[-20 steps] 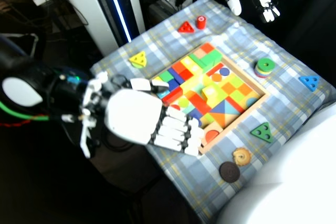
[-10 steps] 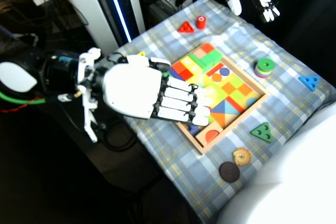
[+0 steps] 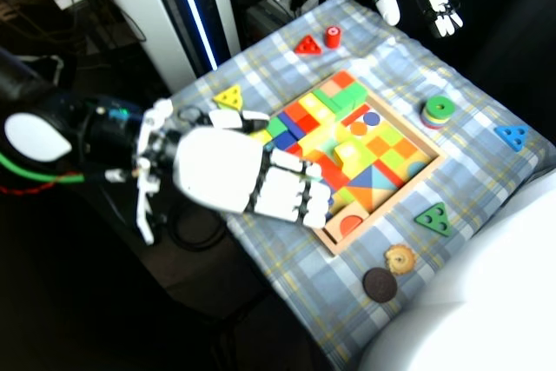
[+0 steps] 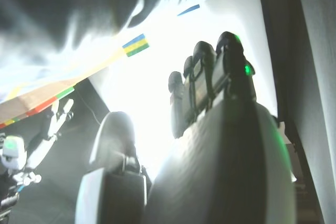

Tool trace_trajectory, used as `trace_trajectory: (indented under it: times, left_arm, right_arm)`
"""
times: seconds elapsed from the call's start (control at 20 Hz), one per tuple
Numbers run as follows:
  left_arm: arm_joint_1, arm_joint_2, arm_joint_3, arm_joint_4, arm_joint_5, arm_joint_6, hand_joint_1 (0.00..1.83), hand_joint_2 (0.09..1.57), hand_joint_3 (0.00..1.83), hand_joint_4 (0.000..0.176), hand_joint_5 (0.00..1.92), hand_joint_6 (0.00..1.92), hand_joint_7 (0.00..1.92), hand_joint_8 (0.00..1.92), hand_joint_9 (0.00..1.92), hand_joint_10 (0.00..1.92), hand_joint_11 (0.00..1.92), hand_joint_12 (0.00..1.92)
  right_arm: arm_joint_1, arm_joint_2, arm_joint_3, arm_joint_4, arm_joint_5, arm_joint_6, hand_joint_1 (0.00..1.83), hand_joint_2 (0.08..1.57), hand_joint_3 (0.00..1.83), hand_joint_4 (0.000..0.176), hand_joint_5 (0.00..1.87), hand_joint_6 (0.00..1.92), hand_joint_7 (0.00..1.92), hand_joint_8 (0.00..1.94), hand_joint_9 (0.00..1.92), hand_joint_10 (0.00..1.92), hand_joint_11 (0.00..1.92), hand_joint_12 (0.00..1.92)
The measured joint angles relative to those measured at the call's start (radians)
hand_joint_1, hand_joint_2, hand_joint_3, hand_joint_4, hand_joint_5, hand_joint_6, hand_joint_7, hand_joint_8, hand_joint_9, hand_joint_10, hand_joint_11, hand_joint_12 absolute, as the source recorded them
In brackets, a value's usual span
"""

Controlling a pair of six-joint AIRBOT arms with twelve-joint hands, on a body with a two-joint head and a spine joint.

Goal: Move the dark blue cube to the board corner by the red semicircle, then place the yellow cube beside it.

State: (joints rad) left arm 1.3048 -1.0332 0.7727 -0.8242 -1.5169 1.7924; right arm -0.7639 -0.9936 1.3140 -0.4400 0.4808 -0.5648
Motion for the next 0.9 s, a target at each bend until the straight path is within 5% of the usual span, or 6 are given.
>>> trace_trajectory:
  times: [0.1, 0.2, 0.45, 0.65, 0.7, 0.9]
  left_arm:
    - [0.000, 0.000, 0.000, 0.001, 0.000, 0.000, 0.43, 1.39, 0.00, 0.020, 0.28, 0.00, 0.21, 0.00, 0.18, 0.00, 0.00, 0.00]
    - [0.000, 0.000, 0.000, 0.000, 0.000, 0.000, 0.43, 1.38, 0.00, 0.019, 0.29, 0.00, 0.22, 0.00, 0.20, 0.01, 0.00, 0.00]
    - [0.000, 0.000, 0.000, 0.002, 0.000, 0.000, 0.41, 1.39, 0.00, 0.010, 0.30, 0.01, 0.21, 0.00, 0.19, 0.01, 0.00, 0.00]
    - [0.000, 0.000, 0.000, 0.001, 0.000, 0.000, 0.43, 1.38, 0.00, 0.025, 0.29, 0.00, 0.21, 0.00, 0.20, 0.01, 0.00, 0.00]
    - [0.000, 0.000, 0.000, 0.001, 0.001, 0.000, 0.43, 1.39, 0.00, 0.025, 0.29, 0.00, 0.21, 0.00, 0.19, 0.01, 0.00, 0.00]
    - [0.000, 0.000, 0.000, 0.003, 0.001, 0.000, 0.40, 1.39, 0.00, 0.021, 0.31, 0.00, 0.23, 0.00, 0.20, 0.01, 0.00, 0.00]
  right_arm:
    - [0.000, -0.012, 0.012, 0.002, -0.003, 0.000, 0.00, 0.90, 0.00, 0.100, 0.36, 0.00, 0.00, 0.00, 0.00, 0.00, 0.00, 0.00]
    - [0.000, -0.015, 0.022, 0.010, -0.001, 0.000, 0.00, 0.89, 0.00, 0.107, 0.28, 0.00, 0.00, 0.00, 0.00, 0.00, 0.00, 0.00]
    - [0.000, -0.013, 0.038, 0.037, -0.002, 0.000, 0.00, 0.88, 0.00, 0.015, 0.24, 0.00, 0.00, 0.00, 0.00, 0.00, 0.00, 0.00]
    - [0.001, 0.003, 0.020, 0.055, 0.002, -0.001, 0.00, 0.91, 0.01, 0.000, 0.26, 0.01, 0.00, 0.00, 0.00, 0.00, 0.00, 0.00]
    - [0.001, 0.017, 0.008, 0.054, 0.010, -0.002, 0.00, 0.90, 0.00, 0.027, 0.26, 0.00, 0.00, 0.00, 0.00, 0.00, 0.00, 0.00]
    - [0.012, 0.068, -0.040, 0.056, 0.049, -0.002, 0.00, 0.90, 0.00, 0.000, 0.24, 0.00, 0.00, 0.00, 0.00, 0.00, 0.00, 0.00]
